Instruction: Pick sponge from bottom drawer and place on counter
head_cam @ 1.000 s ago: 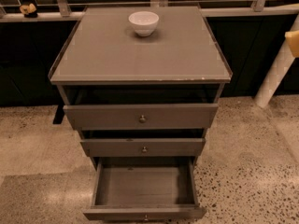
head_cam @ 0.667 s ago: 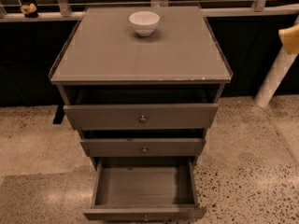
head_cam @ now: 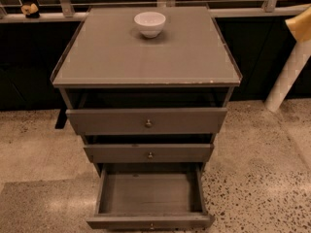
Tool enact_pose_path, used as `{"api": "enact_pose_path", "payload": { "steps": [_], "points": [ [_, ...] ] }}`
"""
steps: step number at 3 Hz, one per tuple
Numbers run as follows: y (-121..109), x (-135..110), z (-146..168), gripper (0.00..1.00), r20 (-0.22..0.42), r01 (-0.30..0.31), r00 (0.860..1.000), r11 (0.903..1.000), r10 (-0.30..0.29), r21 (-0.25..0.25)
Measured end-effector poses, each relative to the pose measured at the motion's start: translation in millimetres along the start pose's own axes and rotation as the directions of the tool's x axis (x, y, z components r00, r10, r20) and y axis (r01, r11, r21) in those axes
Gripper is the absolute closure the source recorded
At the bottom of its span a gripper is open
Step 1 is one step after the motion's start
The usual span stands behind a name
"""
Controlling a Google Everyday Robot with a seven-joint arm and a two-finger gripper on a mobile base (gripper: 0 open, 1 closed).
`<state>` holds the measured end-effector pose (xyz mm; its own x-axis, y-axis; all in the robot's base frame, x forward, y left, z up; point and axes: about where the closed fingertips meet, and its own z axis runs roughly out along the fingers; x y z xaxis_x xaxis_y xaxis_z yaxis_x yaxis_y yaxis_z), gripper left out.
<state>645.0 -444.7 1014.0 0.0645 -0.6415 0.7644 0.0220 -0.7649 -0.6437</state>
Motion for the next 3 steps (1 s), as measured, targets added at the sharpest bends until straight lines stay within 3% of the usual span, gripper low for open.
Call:
{"api": "enact_pose_path", "payload": {
  "steps": [1, 2, 3],
  "points": [
    [-17, 14, 16, 1.00, 0.049, 0.054, 0.997, 0.9907, -0.060, 0.125],
    [-40, 24, 10, 1.00, 0.068, 0.065, 0.995, 0.9799, -0.079, 0.188],
    [-40, 24, 10, 1.00, 0.068, 0.065, 0.995, 0.9799, -0.079, 0.188]
  ]
}}
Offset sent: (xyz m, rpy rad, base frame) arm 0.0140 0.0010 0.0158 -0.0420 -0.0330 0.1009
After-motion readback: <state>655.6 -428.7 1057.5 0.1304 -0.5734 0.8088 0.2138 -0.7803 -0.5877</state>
